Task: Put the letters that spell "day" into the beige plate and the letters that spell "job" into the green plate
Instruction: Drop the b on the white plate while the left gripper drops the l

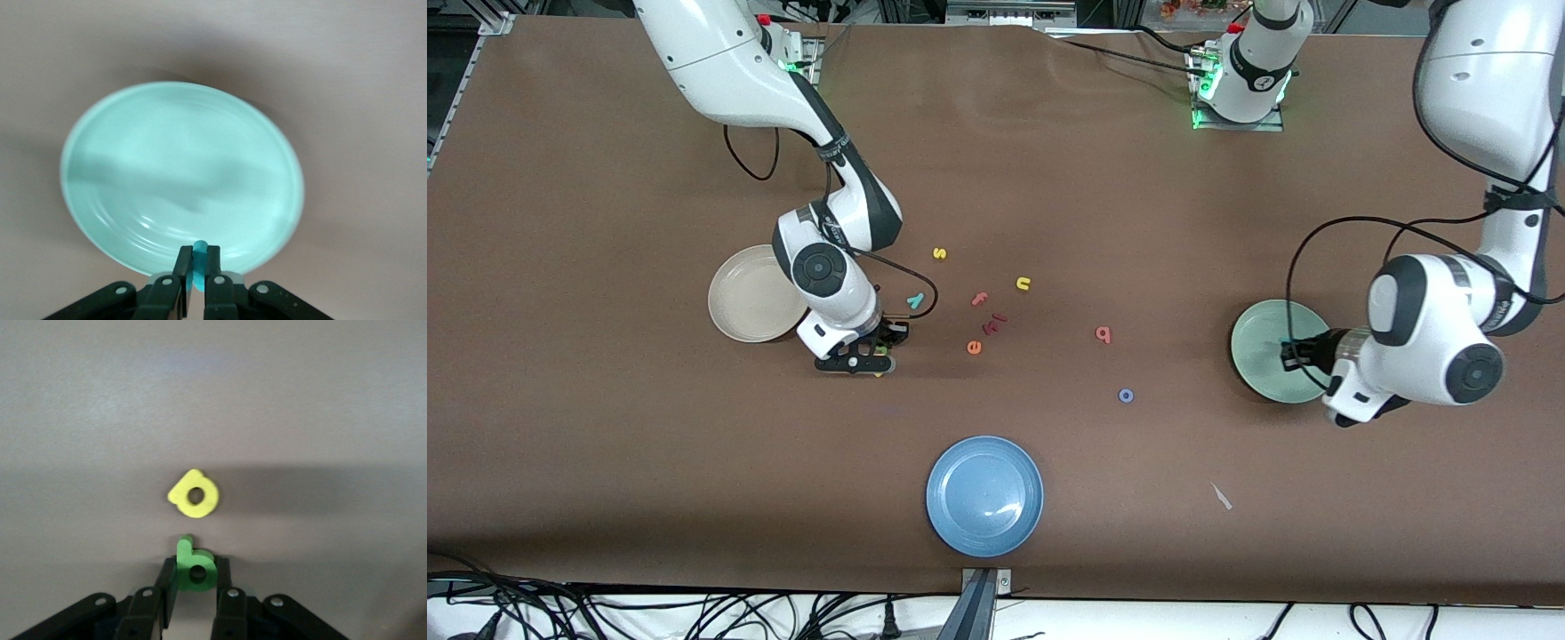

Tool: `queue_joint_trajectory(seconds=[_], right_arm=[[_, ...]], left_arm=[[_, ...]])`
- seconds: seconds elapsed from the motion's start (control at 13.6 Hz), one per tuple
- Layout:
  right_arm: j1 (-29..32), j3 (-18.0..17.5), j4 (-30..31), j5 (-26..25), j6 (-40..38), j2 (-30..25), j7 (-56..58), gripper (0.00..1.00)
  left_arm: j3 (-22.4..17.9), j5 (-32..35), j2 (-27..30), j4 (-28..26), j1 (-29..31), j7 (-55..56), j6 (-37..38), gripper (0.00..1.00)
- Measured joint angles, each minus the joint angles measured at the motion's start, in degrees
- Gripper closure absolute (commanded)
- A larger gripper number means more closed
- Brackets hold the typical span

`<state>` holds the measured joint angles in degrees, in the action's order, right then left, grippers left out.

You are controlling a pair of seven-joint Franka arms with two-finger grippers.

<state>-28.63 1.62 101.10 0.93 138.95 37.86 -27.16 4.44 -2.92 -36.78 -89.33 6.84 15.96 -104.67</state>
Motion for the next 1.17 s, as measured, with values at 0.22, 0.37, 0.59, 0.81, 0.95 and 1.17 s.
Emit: queue_joint_trajectory(seconds=[0.22,0.37,0.59,0.81,0.95,1.17], right_arm=[[-0.1,3.6,-0.6,-0.2,-8.3,-3.9,4.6,0.86],[0.1,7.6,-0.6,-0.2,-14.4,-7.0,11.5,0.85],[0.4,13.2,3.6,-0.1,-16.4,-10.8,22.3,0.85],[0.6,16.4,13.4,0.0,-14.1,-15.8,27.7,0.85],[0.6,17.4,19.6,0.0,-13.2,-18.9,28.8,0.85],[0.5,17.4,24.9,0.0,-10.3,-20.3,29.0,0.83]], left_arm=[[0.1,2.1,-1.5,-0.3,1.5,-1.9,-1.6,0.79],[0.2,3.3,-2.4,-0.3,1.5,-1.9,-2.4,0.08],[0.2,3.3,-2.4,0.1,1.6,-1.9,-2.8,0.0],[2.3,3.2,-1.1,1.2,1.5,-0.9,-2.8,0.0],[6.6,2.9,0.5,1.4,1.2,4.5,-2.7,0.01],[11.3,2.8,1.1,1.4,-1.8,12.7,-6.4,0.01]])
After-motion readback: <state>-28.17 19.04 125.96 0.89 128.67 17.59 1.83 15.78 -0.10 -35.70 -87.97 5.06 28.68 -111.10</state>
